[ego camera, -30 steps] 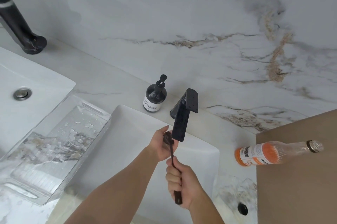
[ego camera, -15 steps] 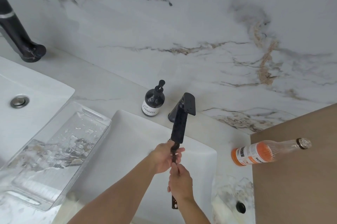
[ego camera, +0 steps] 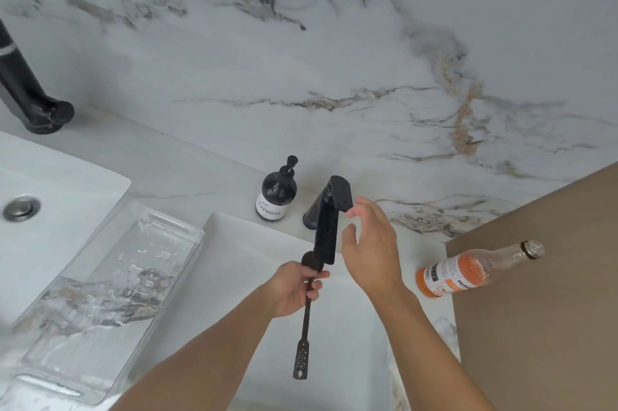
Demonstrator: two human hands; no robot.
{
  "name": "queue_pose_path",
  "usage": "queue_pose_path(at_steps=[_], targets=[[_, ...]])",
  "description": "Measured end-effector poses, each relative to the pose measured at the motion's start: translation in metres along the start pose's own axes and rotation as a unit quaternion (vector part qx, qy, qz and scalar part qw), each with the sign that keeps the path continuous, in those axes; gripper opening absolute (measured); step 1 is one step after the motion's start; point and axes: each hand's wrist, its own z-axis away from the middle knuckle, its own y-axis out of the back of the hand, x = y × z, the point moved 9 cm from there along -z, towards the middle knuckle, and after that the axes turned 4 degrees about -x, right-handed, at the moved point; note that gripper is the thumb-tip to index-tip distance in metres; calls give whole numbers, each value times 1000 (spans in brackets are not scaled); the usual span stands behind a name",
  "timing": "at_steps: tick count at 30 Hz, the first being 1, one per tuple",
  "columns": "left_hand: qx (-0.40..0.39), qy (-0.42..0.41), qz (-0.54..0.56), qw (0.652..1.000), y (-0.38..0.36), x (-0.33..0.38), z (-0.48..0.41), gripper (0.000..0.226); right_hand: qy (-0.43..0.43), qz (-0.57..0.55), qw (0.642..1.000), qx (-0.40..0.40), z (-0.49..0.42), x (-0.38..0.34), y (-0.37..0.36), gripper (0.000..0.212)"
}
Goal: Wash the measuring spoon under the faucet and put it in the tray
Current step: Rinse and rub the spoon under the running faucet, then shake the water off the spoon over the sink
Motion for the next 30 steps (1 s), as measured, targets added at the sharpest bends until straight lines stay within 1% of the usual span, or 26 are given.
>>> queue_pose_path(at_steps=[2,3,5,6,7,8,9,10,11,12,13,14,15,16,17,19,20,21,22,23,24,26,27,29,30], targets=[[-17,-11,-13,1000,-2,4,6,23,8,18,999,-46,1,-5,-9,50],[-24,-16,-20,999,-2,5,9,21,7,40,997,-64,3,-6,-14,55],[-19,-29,-27,999,2,6,14,19,11,95,992,-82,10,-4,-25,58],[-12,-38,-27,999,6,6,17,19,16,108,989,-97,15,-2,-32,59],[-7,-45,-30,999,9,6,22,18,16,92,991,-100,21,0,-35,61],[-2,-51,-38,998,13,5,27,17,2,47,996,-77,27,5,-36,60],[1,-54,-50,997,18,4,33,16,-36,-14,999,-28,36,15,-36,55],[2,-56,-66,996,22,2,40,15,-113,-92,989,28,49,35,-38,48],[-3,-55,-86,995,25,0,48,17,-217,-200,954,45,66,56,-51,40],[-20,-52,-113,992,26,-1,56,19,-315,-331,889,7,83,67,-78,36],[-48,-45,-148,987,24,-2,65,22,-374,-447,810,-62,98,66,-111,34],[-84,-35,-187,978,20,-5,74,24,-391,-516,753,-121,109,58,-133,31],[-118,-24,-218,968,16,-8,82,26,-378,-550,729,-153,114,49,-142,25],[-138,-17,-240,961,15,-9,88,28,-358,-549,739,-154,114,47,-144,18],[-139,-15,-260,955,15,-9,92,29,-341,-532,764,-131,110,48,-139,14],[-99,-15,-312,945,18,-6,98,30,-311,-478,819,-71,93,48,-121,14],[-68,-15,-344,936,21,-4,100,37,-300,-459,835,-36,85,48,-110,15],[-44,-19,-375,926,24,-1,102,45,-290,-450,845,-6,79,48,-98,15],[-29,-32,-397,917,24,4,104,50,-275,-451,849,8,73,46,-90,17],[-21,-56,-405,912,22,10,105,51,-255,-471,845,2,68,42,-85,21],[-21,-84,-404,911,20,17,107,51,-239,-517,821,-24,66,36,-85,26],[-36,-112,-400,909,16,22,110,49,-227,-616,748,-91,70,22,-92,31],[-46,-112,-399,909,14,21,111,48,-231,-628,736,-107,73,19,-93,27],[-64,-104,-381,917,11,15,112,48,-242,-591,764,-91,73,20,-85,14],[-75,-101,-362,924,8,12,113,48,-242,-591,766,-73,72,20,-81,12]])
